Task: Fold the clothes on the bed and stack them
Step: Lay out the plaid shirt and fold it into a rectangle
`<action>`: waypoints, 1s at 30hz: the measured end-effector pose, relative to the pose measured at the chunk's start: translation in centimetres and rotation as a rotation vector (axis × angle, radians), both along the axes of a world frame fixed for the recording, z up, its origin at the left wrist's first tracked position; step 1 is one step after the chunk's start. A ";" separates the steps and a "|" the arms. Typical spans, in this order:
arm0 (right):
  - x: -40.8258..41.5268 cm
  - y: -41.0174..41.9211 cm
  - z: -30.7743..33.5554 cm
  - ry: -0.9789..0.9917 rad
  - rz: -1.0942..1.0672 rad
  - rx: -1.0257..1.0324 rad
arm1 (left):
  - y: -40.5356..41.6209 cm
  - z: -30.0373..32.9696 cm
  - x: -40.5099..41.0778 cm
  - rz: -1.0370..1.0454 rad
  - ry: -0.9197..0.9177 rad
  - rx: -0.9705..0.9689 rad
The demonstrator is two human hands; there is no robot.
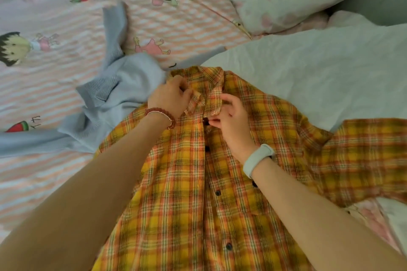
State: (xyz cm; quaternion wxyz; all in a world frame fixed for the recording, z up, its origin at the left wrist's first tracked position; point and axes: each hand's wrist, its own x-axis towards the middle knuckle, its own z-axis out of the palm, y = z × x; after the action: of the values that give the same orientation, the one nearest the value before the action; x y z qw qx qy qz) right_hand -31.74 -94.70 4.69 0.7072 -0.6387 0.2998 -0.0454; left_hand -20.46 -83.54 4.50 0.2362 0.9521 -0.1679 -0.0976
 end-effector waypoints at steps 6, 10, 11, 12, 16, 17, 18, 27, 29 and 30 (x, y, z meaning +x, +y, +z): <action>-9.4 4.7 -1.9 0.193 0.119 -0.161 | 1.7 0.2 -2.8 0.006 0.195 -0.145; -14.4 7.5 -2.6 0.327 0.227 -0.279 | 5.5 0.3 -10.2 0.070 0.095 -0.321; -15.6 8.4 -2.6 0.342 0.249 -0.307 | 6.3 0.0 -12.2 0.093 0.120 -0.316; -16.7 9.2 -2.5 0.357 0.261 -0.337 | 7.1 -0.4 -14.0 0.110 0.148 -0.294; -20.6 11.4 -2.1 0.359 0.254 -0.436 | 9.4 -1.4 -19.3 0.146 0.200 -0.242; -21.3 11.8 -1.9 0.336 0.261 -0.442 | 9.7 -1.7 -20.3 0.143 0.206 -0.228; -22.2 12.2 -1.6 0.302 0.273 -0.457 | 10.0 -1.9 -21.3 0.123 0.213 -0.205; -30.2 12.2 -1.8 0.461 0.297 -0.853 | 7.6 -3.2 -28.1 0.045 0.268 0.284; -30.3 12.4 -2.4 0.528 0.302 -0.917 | 7.5 -3.2 -28.4 0.082 0.254 0.267; -30.2 12.4 -2.5 0.547 0.289 -0.938 | 7.7 -3.1 -28.4 0.104 0.256 0.239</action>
State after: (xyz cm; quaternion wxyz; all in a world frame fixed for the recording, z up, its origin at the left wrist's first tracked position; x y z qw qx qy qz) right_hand -61.91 -82.26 2.15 0.2429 -0.9079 0.3293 0.0906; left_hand -48.89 -75.80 1.38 0.1456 0.9606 -0.0741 -0.2250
